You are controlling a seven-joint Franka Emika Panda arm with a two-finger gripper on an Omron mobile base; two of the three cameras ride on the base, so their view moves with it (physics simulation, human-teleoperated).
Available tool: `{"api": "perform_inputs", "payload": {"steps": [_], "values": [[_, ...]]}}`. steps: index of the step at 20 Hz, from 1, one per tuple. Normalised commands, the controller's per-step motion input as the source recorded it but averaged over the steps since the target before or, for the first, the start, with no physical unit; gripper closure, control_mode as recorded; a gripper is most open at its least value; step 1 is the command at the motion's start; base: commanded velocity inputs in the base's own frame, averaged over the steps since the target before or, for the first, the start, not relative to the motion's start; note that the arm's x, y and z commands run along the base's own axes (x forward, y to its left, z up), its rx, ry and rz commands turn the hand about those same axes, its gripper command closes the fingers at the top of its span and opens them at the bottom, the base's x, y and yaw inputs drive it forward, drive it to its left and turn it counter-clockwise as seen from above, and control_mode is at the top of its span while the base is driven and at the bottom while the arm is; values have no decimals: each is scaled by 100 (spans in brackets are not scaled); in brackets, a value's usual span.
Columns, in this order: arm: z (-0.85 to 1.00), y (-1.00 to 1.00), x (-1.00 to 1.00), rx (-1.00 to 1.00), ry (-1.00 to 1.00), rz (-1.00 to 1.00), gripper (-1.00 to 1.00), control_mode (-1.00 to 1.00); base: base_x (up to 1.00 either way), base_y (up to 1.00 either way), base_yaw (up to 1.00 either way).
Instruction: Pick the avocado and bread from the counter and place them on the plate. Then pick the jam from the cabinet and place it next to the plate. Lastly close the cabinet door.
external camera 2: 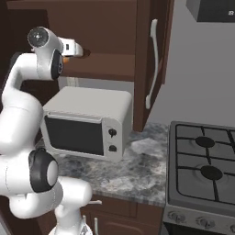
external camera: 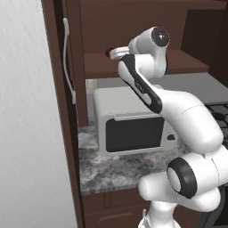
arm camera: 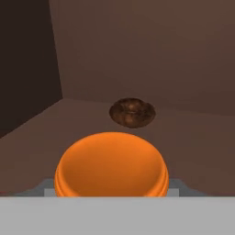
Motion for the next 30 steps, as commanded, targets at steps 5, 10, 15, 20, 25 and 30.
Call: {"api": "perform_inputs", "payload": {"steps": [5,10,15,20,25,30], "values": [[-1,-21,-74,-2,1,0,100,-100,0,0,0],[-12,-32,-76,0,-12,0,100,-100,0,0,0],[0,-22,-59,0,-11,-1,100,-100,0,0,0],[19,-9,-49,0,0,-3,100,-100,0,0,0],[13,-20,-47,0,1,-4,100,-100,0,0,0],[2,-18,-48,0,0,-4,100,-100,0,0,0]]}}
